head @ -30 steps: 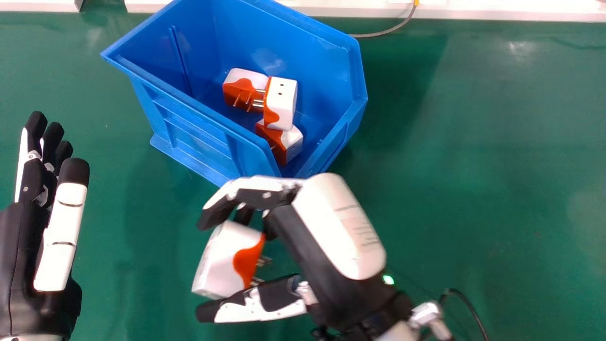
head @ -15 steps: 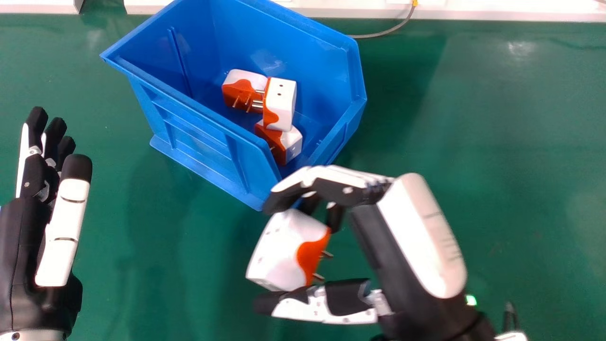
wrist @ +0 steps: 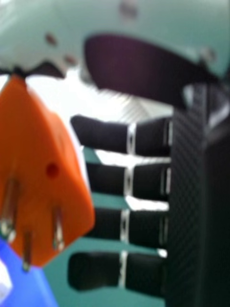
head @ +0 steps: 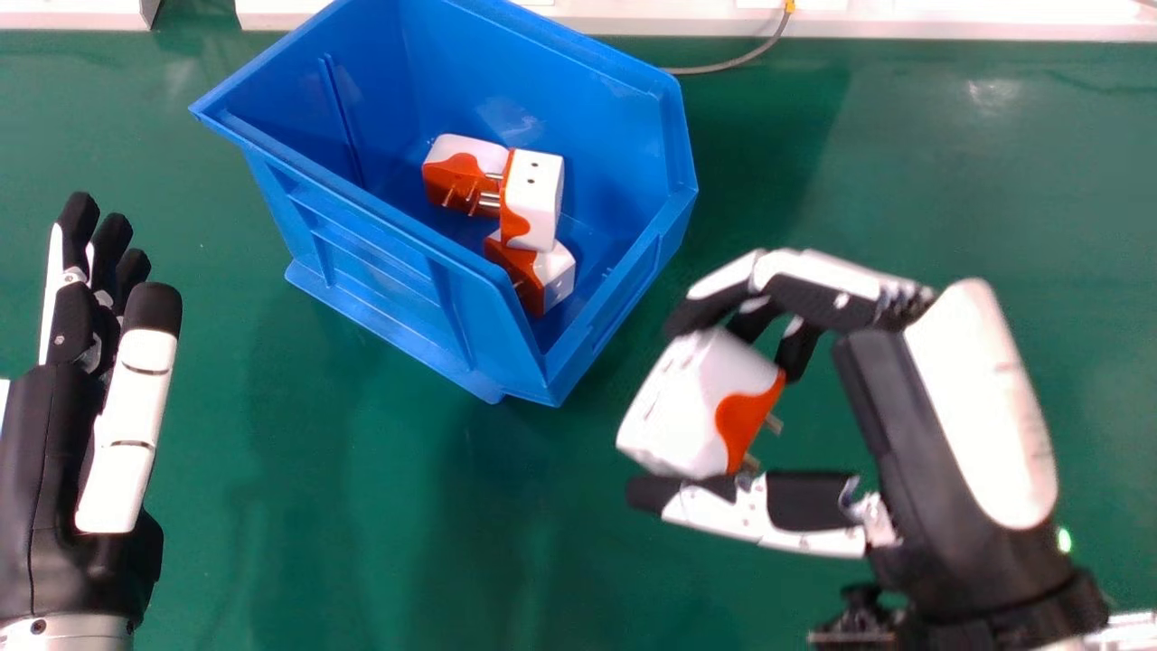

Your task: Pick all objects and put in blue box

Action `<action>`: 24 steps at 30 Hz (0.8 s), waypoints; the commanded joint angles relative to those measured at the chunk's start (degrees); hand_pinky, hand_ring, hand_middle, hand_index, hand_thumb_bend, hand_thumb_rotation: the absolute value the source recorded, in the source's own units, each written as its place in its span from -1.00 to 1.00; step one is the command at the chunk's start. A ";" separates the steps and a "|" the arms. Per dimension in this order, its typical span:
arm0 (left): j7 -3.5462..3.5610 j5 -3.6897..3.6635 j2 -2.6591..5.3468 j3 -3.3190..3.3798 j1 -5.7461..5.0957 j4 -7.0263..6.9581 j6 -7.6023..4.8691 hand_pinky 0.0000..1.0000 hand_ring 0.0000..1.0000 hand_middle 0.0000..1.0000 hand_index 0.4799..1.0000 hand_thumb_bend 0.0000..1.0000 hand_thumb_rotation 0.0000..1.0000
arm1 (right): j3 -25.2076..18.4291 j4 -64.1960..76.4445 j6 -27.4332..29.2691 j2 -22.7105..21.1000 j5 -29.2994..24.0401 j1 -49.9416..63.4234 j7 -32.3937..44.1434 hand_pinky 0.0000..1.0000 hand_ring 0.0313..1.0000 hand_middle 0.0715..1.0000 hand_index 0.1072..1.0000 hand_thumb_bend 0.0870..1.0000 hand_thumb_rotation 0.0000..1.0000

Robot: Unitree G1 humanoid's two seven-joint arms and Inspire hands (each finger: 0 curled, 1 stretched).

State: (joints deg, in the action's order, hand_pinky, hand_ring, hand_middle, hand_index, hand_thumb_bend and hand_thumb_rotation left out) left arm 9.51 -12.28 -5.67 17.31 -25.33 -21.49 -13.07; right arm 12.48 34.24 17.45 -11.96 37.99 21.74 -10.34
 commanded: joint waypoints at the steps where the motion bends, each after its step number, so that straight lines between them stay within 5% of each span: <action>1: -0.26 0.17 -0.42 0.31 0.30 -0.58 -0.31 0.96 0.98 1.00 1.00 0.27 0.55 | -0.53 -0.69 -0.02 1.55 -0.15 -3.93 -0.41 -0.39 -0.20 -0.02 -0.08 -0.12 -1.00; 4: -0.51 0.54 -0.34 0.29 0.15 -0.98 -0.17 0.97 0.98 1.00 1.00 0.28 0.55 | -0.64 -3.49 -0.91 2.86 0.61 -9.20 -0.35 -0.39 -0.20 -0.02 -0.07 -0.12 -1.00; 24: -0.98 -0.21 -0.29 1.08 -1.04 -2.39 0.69 0.96 0.98 1.00 1.00 0.30 0.54 | 2.96 -30.83 -4.25 8.11 4.18 -38.86 -5.17 -0.39 -0.22 -0.04 -0.04 -0.12 -1.00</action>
State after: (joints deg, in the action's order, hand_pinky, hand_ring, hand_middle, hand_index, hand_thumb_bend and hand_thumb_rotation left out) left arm 8.59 -11.95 -5.54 17.75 -26.20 -22.18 -11.95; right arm 14.93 3.88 12.97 -4.82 41.54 -14.15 -13.74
